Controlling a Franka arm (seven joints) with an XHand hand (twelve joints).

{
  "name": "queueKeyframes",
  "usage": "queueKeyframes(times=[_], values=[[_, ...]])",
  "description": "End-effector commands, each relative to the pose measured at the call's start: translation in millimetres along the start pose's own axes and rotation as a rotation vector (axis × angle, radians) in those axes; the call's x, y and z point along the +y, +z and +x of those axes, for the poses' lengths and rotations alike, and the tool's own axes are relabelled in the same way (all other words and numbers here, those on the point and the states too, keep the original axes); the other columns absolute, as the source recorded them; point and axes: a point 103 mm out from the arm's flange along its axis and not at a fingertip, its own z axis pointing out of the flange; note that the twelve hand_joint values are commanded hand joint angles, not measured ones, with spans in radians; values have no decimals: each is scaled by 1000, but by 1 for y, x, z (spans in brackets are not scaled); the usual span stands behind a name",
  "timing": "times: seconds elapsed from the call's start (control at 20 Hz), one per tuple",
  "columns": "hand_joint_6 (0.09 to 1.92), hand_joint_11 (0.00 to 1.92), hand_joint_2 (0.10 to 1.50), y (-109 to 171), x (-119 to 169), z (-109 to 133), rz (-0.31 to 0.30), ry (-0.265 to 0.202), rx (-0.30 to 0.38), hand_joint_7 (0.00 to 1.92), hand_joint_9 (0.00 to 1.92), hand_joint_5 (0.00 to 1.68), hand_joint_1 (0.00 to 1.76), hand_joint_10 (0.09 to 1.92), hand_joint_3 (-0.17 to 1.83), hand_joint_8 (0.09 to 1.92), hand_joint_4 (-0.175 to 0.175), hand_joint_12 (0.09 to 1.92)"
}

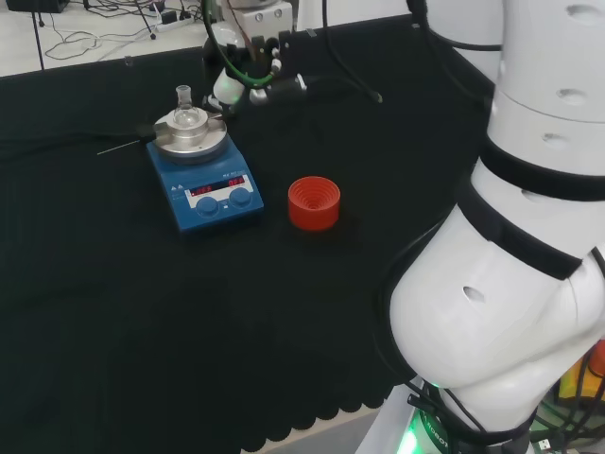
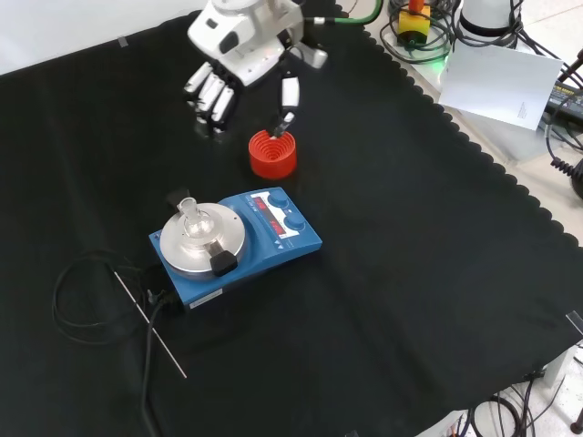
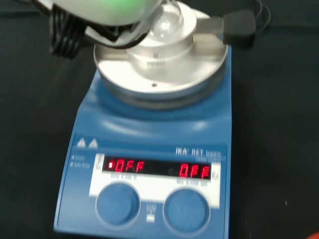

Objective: Turn on the heater.

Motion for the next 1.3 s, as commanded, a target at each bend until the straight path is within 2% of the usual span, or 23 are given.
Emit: queueKeyframes(times=[0.05, 0.2, 0.35, 0.45, 0.55, 0.7, 0.95, 1.3], values=[[714, 576, 653, 24, -41, 5, 23, 12, -1, 817, 988, 625, 973, 596, 681, 745, -64, 1279], [717, 909, 683, 43, -48, 11, 94, -9, -16, 1127, 1267, 613, 1034, 653, 706, 867, -99, 1107], [715, 1202, 706, 57, -51, 16, 140, -17, -8, 1299, 1445, 590, 1080, 786, 707, 1015, -133, 935], [712, 1453, 720, 63, -55, 7, 172, -14, 15, 1423, 1573, 609, 1107, 969, 704, 1149, -159, 915], [705, 1611, 734, 71, -53, 11, 204, -14, 5, 1513, 1669, 640, 1120, 1159, 706, 1275, -172, 980], [726, 1567, 763, 80, -51, 25, 226, -30, -16, 1578, 1724, 603, 1229, 1345, 741, 1425, -164, 1117], [846, 1434, 726, 94, -51, 31, 265, -51, 15, 1647, 1753, 487, 1433, 1500, 952, 1546, -131, 1368], [910, 1445, 692, 113, -51, 28, 331, -61, 32, 1685, 1769, 372, 1462, 1529, 1049, 1548, -97, 1410]])
